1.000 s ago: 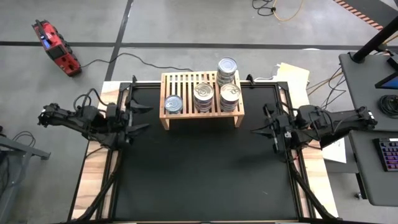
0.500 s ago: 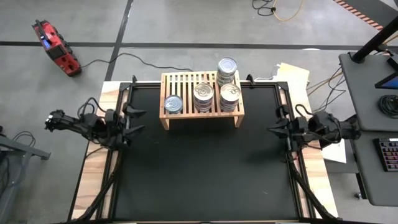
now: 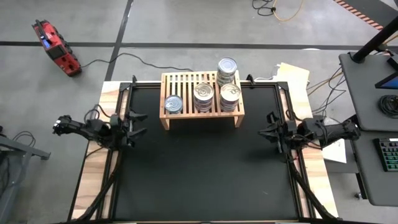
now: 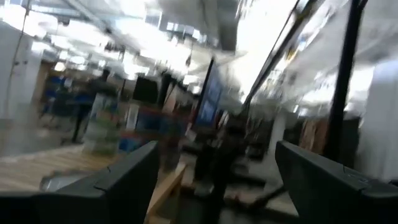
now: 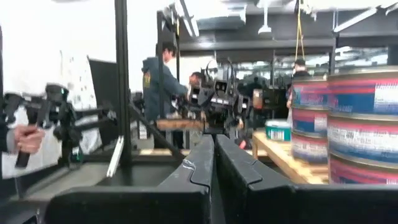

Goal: Stack canned seafood by type on shelf
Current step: Return to Home Position

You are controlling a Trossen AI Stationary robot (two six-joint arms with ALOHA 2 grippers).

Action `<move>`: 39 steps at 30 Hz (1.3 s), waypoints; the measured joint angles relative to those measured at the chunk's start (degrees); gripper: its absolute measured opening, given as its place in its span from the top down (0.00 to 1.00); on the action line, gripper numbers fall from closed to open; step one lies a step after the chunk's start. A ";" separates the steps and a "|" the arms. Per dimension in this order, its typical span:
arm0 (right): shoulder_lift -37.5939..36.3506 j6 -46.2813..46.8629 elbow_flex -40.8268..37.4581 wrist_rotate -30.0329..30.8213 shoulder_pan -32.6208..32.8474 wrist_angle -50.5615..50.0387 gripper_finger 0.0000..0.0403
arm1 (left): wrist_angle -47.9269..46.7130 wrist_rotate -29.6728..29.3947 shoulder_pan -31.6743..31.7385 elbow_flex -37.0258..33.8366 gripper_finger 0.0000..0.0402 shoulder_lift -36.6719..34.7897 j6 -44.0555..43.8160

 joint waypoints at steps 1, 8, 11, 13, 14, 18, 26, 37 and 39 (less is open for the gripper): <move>0.00 -0.19 0.02 0.40 0.01 -0.64 0.98 | -1.49 -0.52 0.00 0.03 0.24 0.45 0.04; 0.52 -4.49 0.00 5.49 -0.01 -3.12 0.98 | -9.26 -1.85 0.02 -0.18 0.24 0.71 2.75; 0.76 -4.48 0.00 7.67 -0.01 -3.24 0.98 | -10.20 -1.87 0.02 -0.18 0.24 0.73 2.79; 1.09 -2.48 -0.02 7.87 -0.01 -3.21 0.98 | -10.33 -1.85 0.02 -0.18 0.24 0.77 2.87; 1.20 -1.15 -0.02 7.85 -0.01 -3.29 0.98 | -10.17 -1.85 0.02 -0.18 0.24 0.84 2.87; 1.49 2.33 -0.02 7.85 -0.01 -3.28 0.98 | -10.24 -1.85 0.02 -0.18 0.24 1.40 2.89; 1.51 2.52 -0.04 7.85 -0.01 -3.27 0.98 | -10.23 -1.85 0.02 -0.18 0.24 2.85 2.89; 1.51 2.61 -0.07 7.85 -0.01 -3.27 0.98 | -10.21 -1.83 0.00 -0.20 0.24 5.20 2.89; 1.51 2.62 -0.05 7.83 -0.01 -3.27 0.98 | -10.21 -1.83 0.02 -0.20 0.24 5.62 2.89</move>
